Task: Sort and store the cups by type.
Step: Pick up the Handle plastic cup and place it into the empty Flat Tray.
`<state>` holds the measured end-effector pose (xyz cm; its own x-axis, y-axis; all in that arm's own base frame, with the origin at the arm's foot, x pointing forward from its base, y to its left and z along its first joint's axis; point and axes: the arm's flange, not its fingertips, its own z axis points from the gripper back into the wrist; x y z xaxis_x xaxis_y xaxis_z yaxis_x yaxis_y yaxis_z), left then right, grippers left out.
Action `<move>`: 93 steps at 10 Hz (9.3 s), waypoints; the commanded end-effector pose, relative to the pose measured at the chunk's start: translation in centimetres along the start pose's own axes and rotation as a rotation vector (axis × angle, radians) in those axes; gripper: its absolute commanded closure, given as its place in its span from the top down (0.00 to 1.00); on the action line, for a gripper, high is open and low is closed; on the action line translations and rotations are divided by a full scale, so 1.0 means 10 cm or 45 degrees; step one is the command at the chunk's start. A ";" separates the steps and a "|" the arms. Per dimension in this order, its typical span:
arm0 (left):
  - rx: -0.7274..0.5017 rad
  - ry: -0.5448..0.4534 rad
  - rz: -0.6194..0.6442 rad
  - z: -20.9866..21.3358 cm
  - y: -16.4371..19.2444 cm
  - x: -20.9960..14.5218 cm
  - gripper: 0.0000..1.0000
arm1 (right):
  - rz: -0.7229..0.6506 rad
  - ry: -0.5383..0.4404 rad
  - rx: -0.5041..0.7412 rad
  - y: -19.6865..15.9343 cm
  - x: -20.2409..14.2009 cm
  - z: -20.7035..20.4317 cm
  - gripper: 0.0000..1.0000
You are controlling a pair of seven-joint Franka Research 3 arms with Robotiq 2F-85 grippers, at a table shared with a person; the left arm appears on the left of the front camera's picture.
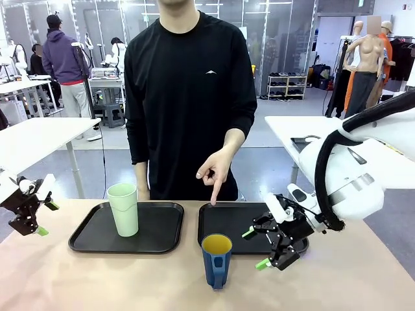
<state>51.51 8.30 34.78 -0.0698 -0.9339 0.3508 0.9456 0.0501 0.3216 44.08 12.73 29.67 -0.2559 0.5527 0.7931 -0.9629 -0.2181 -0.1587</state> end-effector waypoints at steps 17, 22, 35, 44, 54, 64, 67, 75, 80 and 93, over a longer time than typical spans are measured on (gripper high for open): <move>0.023 -0.021 -0.012 0.01 -0.01 0.00 1.00 | -0.202 -0.374 -0.013 -0.11 -0.29 -0.41 1.00; 0.023 -0.021 -0.012 0.01 -0.01 0.00 1.00 | -0.225 -0.466 0.015 -0.10 -0.36 -0.63 1.00; 0.023 -0.021 -0.012 0.01 -0.01 0.00 1.00 | -0.170 -0.622 0.119 -0.19 -0.31 -1.11 1.00; 0.023 -0.021 -0.012 0.01 -0.01 0.00 1.00 | -0.193 -0.698 0.121 -0.19 -0.34 -1.24 1.00; 0.023 -0.021 -0.012 0.01 -0.01 0.00 1.00 | -0.222 -0.653 0.066 -0.14 -0.11 -1.10 0.23; 0.023 -0.021 -0.012 0.01 -0.01 0.00 1.00 | -0.186 -0.570 0.016 -0.01 0.26 -0.67 0.23; 0.023 -0.021 -0.012 0.01 -0.01 0.00 1.00 | -0.186 -0.570 0.016 -0.01 0.26 -0.67 0.23; 0.023 -0.021 -0.012 0.01 -0.01 0.00 1.00 | -0.386 -0.577 -0.224 -1.10 -0.42 0.01 0.74; 0.023 -0.021 -0.012 0.01 -0.01 0.00 1.00 | -0.435 -0.617 -0.282 -1.39 -0.54 0.30 0.74; 0.023 -0.021 -0.012 0.01 -0.01 0.00 1.00 | -0.468 -0.536 -0.420 -1.52 -1.22 -0.24 0.74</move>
<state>51.52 8.32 34.80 -0.0697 -0.9339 0.3507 0.9454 0.0504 0.3221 61.16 10.68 21.09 0.1002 0.1626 0.9816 -0.9771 0.2023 0.0663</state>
